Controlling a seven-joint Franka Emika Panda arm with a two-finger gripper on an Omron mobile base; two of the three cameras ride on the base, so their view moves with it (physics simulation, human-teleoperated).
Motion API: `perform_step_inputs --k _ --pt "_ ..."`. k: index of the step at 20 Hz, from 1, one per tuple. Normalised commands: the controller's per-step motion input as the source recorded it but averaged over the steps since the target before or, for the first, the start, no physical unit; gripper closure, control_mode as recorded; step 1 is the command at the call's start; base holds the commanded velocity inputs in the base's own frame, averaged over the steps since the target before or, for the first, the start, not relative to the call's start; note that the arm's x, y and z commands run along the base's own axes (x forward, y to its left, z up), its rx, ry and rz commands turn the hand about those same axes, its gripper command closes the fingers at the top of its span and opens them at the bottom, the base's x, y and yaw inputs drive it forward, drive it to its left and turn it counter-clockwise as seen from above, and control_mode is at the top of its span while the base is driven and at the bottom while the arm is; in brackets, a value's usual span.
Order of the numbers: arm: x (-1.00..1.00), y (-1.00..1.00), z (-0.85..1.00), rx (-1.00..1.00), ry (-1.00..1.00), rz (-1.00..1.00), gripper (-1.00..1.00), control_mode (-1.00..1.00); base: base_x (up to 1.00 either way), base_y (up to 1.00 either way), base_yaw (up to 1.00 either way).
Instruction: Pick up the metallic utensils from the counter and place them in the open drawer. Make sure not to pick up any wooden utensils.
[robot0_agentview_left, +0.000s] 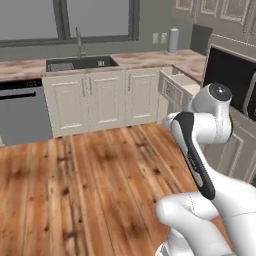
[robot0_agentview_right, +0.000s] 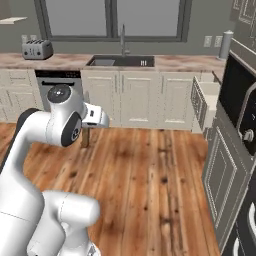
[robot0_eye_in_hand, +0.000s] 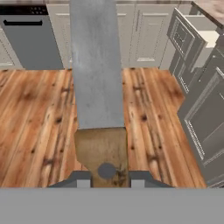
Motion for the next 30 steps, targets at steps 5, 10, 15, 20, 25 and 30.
perform_step_inputs --k 5,10,15,20,25,30 --pt "0.0 0.0 0.0 0.0 0.0 0.0 1.0 1.0 0.99 -0.07 -0.12" --pt "0.0 0.0 0.0 0.0 0.0 0.0 1.0 1.0 0.98 -0.04 -0.12" --pt "0.0 0.0 0.0 0.0 0.0 0.0 1.0 1.0 0.81 -0.22 -0.13" --pt "0.0 0.0 0.0 0.0 0.0 0.0 1.0 1.0 0.44 -0.49 -0.14" --pt "0.0 0.0 0.0 0.0 0.0 0.0 1.0 1.0 0.16 -0.74 -0.07" --pt "0.0 0.0 0.0 0.0 0.0 0.0 1.0 1.0 0.44 -0.34 -0.02"
